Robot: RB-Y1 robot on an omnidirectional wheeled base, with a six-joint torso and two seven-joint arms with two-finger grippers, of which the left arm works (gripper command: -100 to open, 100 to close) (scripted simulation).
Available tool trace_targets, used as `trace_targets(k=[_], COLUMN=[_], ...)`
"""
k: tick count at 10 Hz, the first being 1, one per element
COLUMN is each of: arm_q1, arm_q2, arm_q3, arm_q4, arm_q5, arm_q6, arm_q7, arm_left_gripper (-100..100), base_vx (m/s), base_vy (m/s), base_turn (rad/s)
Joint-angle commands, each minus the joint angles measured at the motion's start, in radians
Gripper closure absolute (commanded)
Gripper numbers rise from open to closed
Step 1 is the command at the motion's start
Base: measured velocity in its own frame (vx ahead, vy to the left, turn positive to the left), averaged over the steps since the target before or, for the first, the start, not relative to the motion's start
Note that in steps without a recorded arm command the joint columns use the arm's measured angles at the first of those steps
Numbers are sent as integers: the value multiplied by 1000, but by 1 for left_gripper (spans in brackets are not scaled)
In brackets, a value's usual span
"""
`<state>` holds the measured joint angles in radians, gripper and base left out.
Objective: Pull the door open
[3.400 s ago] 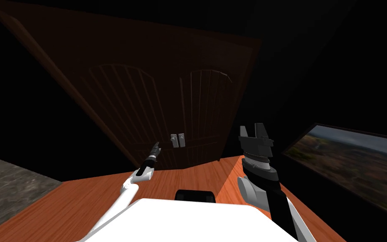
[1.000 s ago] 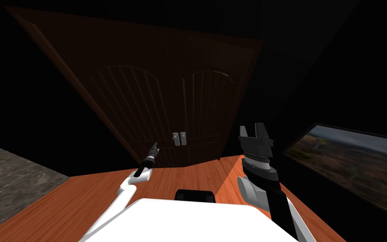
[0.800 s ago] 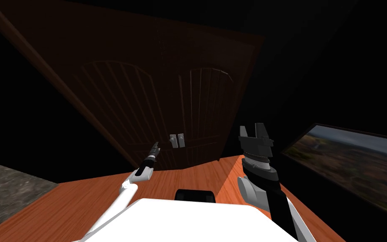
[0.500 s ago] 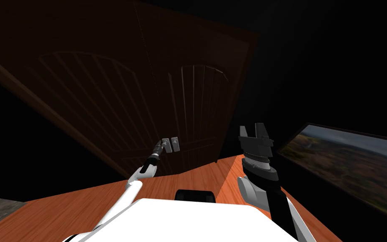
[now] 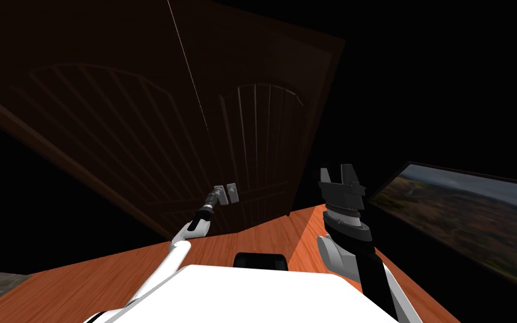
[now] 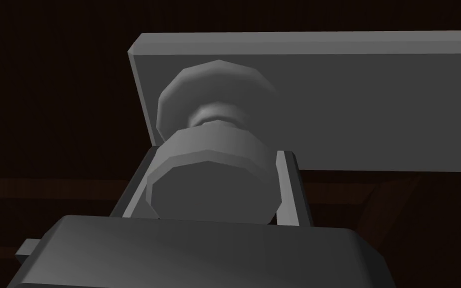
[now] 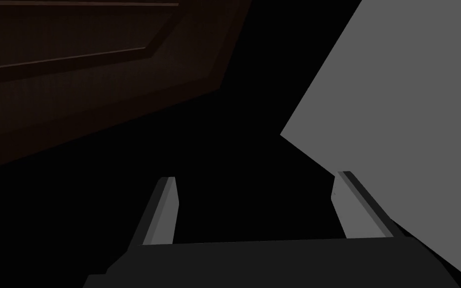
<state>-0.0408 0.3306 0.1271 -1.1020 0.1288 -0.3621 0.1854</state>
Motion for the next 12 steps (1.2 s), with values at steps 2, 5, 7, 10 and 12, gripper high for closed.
trace_targets(k=[2,5,7,10,12], arm_q1=[3,28,24,30,31], arm_q2=[4,25,25,21,18], arm_q3=[5,14,-11,-44,-63], arm_q4=[1,6,-3,-32,-48], arm_q5=[1,4,3,1,0], arm_q6=[0,2,-7,-9,-11], arm_q7=[0,7,19,34,42], arm_left_gripper=[100,100,-100,-100,-100], base_vx=[-4,-149,-184,-192,-172], base_vy=[0,107,8,-84,-76], base_turn=[3,95,-46,-53,-61])
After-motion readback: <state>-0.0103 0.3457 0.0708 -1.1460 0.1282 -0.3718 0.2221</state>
